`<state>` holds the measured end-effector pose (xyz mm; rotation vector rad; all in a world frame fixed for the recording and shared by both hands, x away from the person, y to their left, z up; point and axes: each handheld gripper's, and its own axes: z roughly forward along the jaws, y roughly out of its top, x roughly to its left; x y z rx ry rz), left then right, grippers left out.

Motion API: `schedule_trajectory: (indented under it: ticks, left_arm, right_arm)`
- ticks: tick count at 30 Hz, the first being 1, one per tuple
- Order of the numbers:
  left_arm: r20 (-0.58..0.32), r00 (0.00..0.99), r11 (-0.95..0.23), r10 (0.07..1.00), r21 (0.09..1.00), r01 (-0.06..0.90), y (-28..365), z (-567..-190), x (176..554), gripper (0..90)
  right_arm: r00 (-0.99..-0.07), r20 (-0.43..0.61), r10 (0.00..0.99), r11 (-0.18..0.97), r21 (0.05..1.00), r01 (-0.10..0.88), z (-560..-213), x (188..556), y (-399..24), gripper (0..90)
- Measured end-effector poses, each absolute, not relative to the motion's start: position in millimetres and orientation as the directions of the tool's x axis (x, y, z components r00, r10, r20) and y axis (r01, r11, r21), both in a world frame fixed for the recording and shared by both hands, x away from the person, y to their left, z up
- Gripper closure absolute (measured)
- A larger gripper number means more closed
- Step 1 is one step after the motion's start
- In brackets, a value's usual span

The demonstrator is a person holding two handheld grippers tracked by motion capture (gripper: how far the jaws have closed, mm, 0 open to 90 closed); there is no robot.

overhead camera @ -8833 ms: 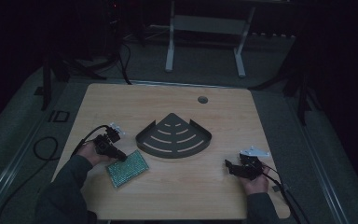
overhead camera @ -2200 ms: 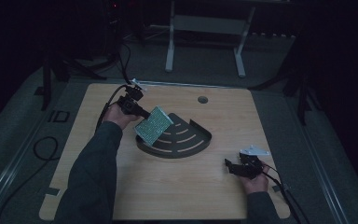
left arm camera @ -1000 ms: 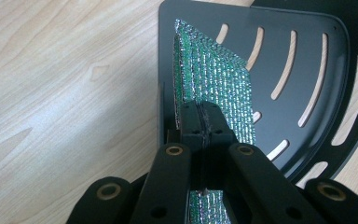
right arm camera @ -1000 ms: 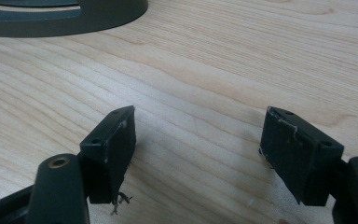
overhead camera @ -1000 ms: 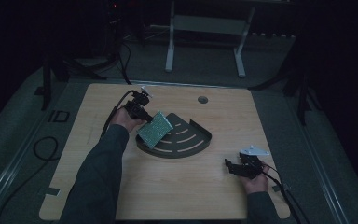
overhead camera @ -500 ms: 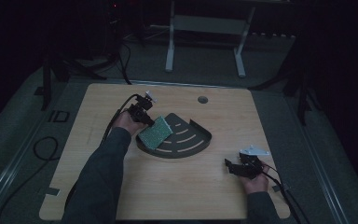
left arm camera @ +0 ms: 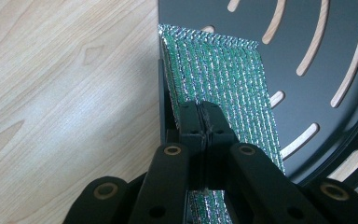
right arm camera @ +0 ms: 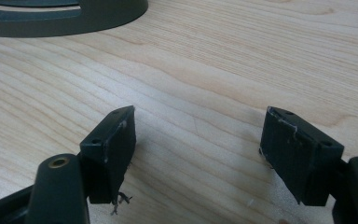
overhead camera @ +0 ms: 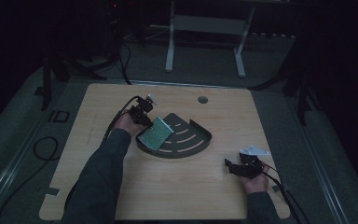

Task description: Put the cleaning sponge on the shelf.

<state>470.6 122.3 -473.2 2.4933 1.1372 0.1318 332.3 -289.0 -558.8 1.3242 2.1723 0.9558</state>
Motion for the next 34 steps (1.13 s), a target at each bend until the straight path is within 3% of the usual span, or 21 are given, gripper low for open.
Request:
schedule_trajectory:
  ticks: [12, 23, 34]
  left_arm:
    - [-0.067, 0.653, -0.582, 0.754, 0.393, 0.712, 126, -473, 471, 88.9]
    - [-0.062, 0.626, -0.545, 0.777, 0.431, 0.719, 139, -465, 470, 71.6]
    - [-0.007, 0.587, -0.514, 0.810, 0.475, 0.714, 154, -454, 466, 64.4]
  right_arm:
    - [-0.457, -0.001, 0.889, 0.309, 0.738, 0.600, -559, 332, -289, 25.9]
    - [-0.458, -0.001, 0.889, 0.310, 0.738, 0.600, -559, 332, -289, 25.9]
    - [-0.458, -0.001, 0.889, 0.310, 0.738, 0.600, -559, 332, -289, 25.9]
